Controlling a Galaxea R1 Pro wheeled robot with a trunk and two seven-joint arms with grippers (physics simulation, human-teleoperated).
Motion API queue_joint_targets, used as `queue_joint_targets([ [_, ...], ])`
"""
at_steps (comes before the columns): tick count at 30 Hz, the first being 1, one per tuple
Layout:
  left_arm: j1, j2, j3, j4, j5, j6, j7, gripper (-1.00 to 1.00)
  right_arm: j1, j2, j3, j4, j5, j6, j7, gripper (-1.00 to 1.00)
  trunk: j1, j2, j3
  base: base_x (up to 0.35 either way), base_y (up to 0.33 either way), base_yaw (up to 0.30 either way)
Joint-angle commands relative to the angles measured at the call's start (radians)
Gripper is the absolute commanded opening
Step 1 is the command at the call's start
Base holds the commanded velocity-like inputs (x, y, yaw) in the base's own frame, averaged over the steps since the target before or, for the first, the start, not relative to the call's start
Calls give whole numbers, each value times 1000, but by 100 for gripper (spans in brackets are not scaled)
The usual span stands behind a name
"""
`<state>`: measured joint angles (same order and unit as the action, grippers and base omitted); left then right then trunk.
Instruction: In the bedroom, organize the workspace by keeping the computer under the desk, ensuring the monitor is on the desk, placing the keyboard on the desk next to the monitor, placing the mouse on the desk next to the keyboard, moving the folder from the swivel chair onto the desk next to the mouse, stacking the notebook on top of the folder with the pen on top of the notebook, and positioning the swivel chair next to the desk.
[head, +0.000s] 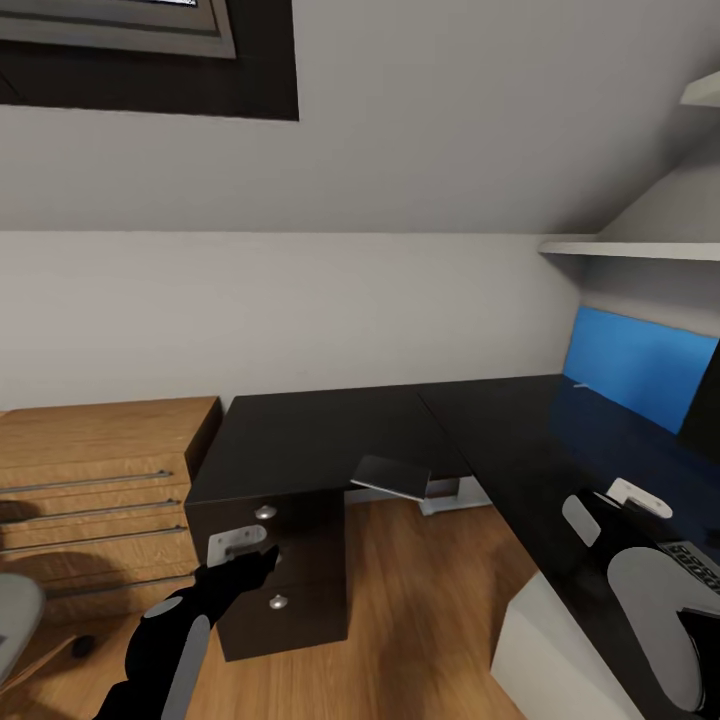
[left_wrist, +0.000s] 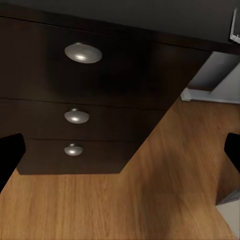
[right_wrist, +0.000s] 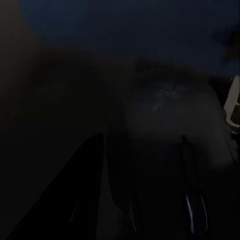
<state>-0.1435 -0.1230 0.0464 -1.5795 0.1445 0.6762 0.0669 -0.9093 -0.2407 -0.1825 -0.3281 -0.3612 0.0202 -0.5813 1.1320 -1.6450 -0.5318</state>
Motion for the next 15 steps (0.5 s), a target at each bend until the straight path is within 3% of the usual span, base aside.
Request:
queue_joint_targets([
  [1, -1, 0, 1, -1, 11, 6, 7, 100, 0, 0, 1, -2, -7, 1, -3, -100, 0, -1, -1, 66, 0, 0],
  [15, -1, 0, 1, -1, 11, 7, 7, 100, 0, -2, 0, 1, -5, 2, -6, -100, 0, -1, -1, 63, 0, 0],
])
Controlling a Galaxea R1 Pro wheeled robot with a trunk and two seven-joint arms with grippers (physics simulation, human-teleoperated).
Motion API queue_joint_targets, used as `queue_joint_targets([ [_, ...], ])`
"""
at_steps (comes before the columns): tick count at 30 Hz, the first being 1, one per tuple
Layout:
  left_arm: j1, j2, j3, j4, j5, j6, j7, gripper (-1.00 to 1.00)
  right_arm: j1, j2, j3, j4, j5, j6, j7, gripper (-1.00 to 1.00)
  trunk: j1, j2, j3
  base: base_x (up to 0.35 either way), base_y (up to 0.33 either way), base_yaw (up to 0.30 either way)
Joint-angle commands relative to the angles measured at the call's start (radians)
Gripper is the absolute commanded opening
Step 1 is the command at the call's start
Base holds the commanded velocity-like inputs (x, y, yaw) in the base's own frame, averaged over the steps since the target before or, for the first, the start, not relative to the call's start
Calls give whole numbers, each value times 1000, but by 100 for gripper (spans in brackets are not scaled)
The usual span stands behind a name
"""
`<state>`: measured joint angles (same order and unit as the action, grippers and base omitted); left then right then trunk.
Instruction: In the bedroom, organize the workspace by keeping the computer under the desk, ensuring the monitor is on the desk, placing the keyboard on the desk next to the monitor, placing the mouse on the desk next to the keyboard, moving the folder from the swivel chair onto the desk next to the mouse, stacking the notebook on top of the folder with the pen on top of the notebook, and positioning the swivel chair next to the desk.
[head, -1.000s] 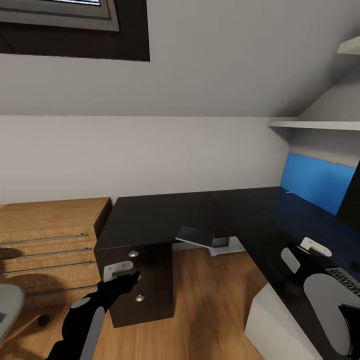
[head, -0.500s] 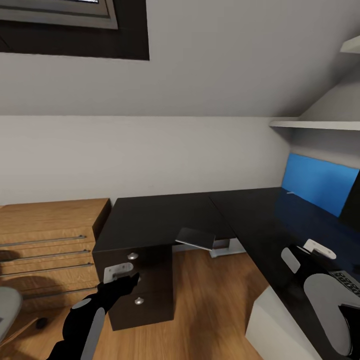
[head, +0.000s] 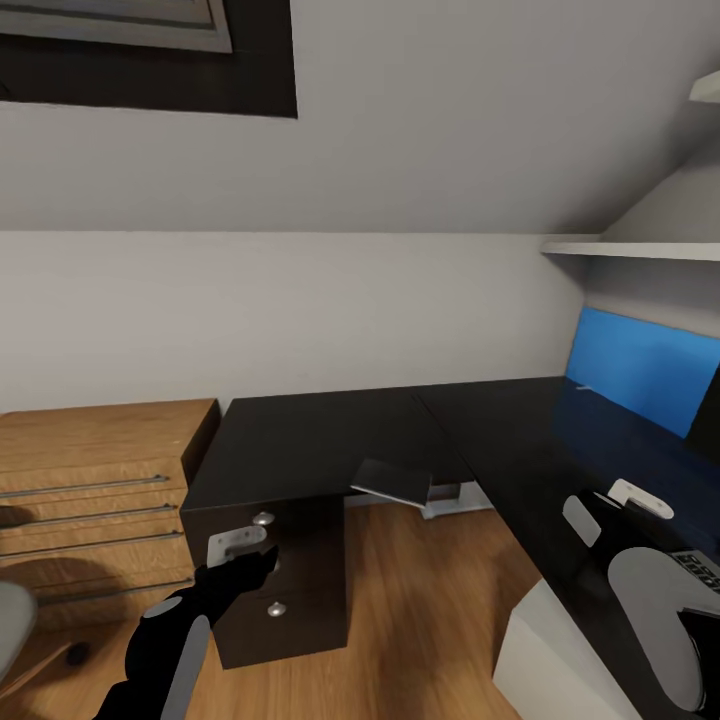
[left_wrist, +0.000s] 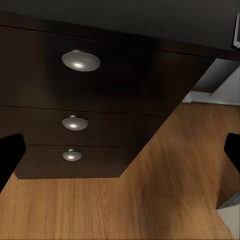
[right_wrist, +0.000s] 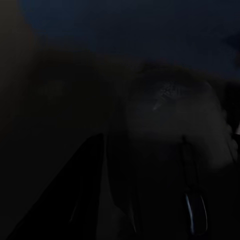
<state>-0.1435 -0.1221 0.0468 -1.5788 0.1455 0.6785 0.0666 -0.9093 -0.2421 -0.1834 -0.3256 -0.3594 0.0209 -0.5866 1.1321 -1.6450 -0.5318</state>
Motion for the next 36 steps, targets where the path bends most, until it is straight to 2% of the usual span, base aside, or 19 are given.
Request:
queue_joint_targets([
  [1, -1, -1, 1, -1, 10, 5, 7, 100, 0, 0, 1, -1, -7, 1, -1, -100, 0, -1, -1, 24, 0, 0],
  [19, -1, -1, 1, 0, 9, 4, 7, 100, 0, -3, -2, -2, -7, -7, -1, -100, 0, -1, -1, 148, -6, 0],
  [27, -1, -1, 1, 0, 9, 6, 7, 100, 0, 1, -2, -7, -7, -9, -1, -100, 0, -1, -1, 31, -5, -2],
  [36, -1, -1, 1, 0, 9, 7, 7, 100, 0, 1, -2, -7, -7, -9, -1, -100, 0, -1, 4, 1, 0, -173],
])
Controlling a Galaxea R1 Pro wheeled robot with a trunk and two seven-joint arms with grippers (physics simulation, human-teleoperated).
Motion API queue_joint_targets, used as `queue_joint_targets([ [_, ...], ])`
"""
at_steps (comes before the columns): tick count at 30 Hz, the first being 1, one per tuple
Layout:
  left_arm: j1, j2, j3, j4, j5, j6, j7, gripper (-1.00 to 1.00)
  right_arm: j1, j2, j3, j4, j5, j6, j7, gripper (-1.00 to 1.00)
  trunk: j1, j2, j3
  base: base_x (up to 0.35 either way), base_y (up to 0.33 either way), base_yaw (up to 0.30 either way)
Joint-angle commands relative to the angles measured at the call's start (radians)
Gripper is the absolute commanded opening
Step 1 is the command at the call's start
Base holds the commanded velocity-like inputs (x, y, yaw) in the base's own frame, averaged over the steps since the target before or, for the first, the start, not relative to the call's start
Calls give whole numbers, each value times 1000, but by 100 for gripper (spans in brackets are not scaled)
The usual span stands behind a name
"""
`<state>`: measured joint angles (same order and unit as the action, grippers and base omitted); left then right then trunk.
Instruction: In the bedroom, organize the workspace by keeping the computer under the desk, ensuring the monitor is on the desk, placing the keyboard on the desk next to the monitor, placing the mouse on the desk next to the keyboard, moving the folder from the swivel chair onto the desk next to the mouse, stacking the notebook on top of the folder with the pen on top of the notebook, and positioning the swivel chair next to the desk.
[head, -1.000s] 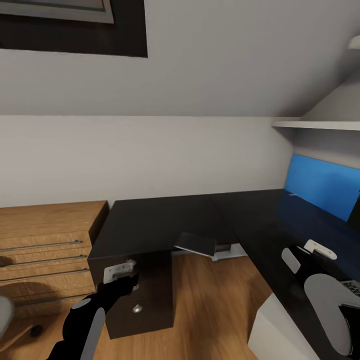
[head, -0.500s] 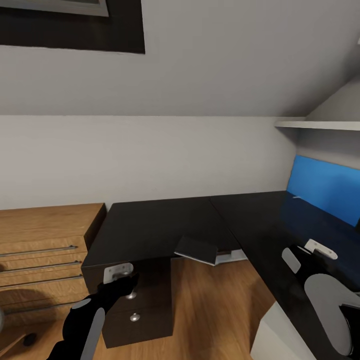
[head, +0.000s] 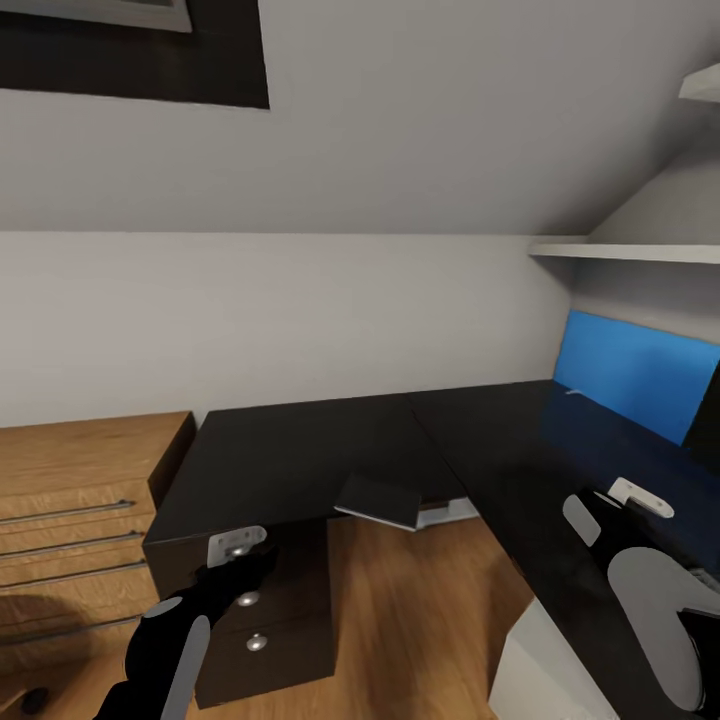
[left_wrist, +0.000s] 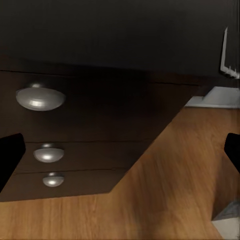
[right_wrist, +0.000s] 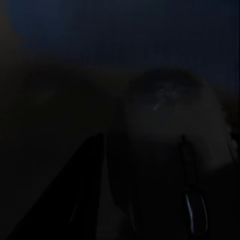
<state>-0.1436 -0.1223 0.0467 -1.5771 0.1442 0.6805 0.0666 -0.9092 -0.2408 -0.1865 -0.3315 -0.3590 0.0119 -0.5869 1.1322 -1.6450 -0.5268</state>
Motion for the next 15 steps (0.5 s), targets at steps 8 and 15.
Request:
queue_joint_targets([
  [8, -1, -1, 1, -2, 12, 5, 7, 100, 0, 0, 2, -1, -9, 0, 1, -100, 0, -1, 1, 0, 0, -173],
  [15, -1, -2, 1, -7, 14, 5, 7, 100, 0, 3, 4, -2, -10, 0, 1, -100, 0, -1, 1, 0, 0, -18],
])
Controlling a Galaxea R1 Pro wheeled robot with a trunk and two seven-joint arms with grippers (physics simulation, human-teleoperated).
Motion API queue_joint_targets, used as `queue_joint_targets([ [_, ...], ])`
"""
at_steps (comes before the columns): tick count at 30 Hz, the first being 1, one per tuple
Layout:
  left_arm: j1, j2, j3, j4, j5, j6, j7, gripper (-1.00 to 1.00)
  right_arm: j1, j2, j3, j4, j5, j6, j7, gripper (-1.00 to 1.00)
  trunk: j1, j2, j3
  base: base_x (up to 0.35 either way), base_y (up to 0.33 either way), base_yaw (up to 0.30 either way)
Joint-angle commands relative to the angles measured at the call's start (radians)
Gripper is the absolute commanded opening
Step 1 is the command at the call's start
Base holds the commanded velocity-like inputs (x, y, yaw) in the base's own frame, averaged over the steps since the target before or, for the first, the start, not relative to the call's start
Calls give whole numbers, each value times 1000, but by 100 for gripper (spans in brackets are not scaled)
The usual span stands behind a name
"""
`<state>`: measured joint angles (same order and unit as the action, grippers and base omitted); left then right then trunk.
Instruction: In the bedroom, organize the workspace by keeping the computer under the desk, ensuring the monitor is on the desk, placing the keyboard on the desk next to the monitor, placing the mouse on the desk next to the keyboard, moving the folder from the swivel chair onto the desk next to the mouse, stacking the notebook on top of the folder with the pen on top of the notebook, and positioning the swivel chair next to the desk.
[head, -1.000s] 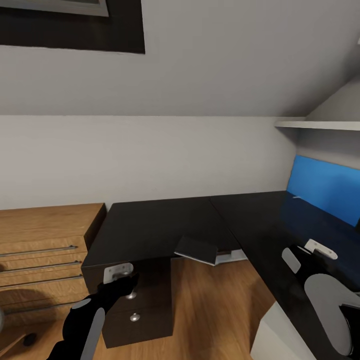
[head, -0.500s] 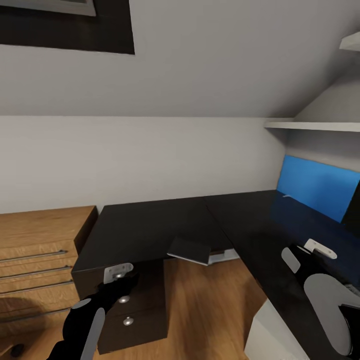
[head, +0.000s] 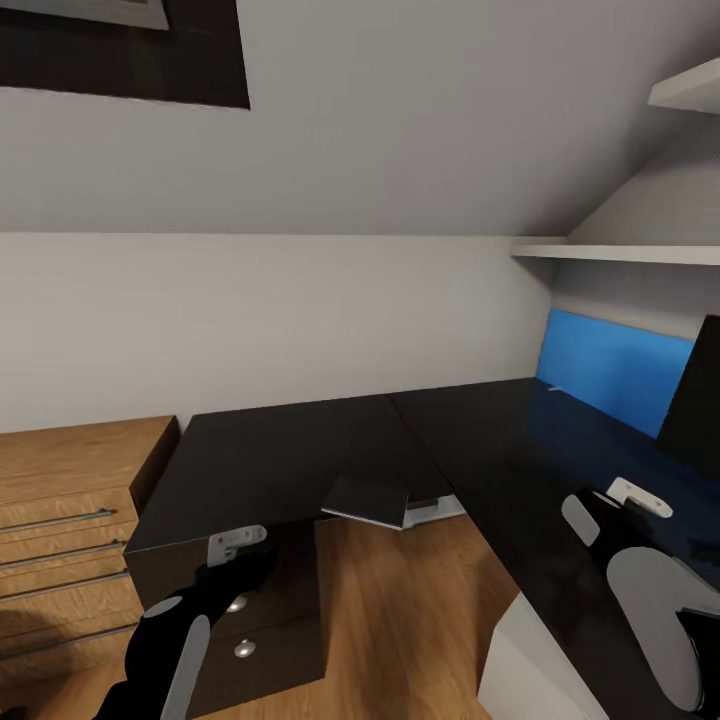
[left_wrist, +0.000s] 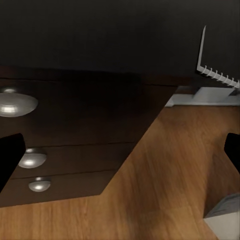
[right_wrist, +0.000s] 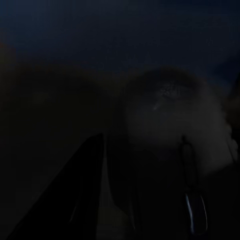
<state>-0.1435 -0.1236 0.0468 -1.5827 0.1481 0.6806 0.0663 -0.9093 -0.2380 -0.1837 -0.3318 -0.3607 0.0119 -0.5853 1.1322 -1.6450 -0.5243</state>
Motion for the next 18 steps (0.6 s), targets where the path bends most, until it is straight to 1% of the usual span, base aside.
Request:
queue_joint_targets([
  [1, -1, -1, 1, -2, 11, 5, 7, 100, 0, 0, 1, -1, -8, 0, -1, -100, 0, -1, -1, 0, 0, -2],
  [6, -1, -2, -1, -6, 11, 5, 7, 100, 0, 1, 2, -1, -9, 2, 1, -100, 0, -1, -1, 0, 0, 0],
  [18, -1, -2, -1, -6, 11, 4, 9, 100, 0, 1, 1, -1, -9, 3, 1, -100, 46, -85, -39, 0, 0, 0],
])
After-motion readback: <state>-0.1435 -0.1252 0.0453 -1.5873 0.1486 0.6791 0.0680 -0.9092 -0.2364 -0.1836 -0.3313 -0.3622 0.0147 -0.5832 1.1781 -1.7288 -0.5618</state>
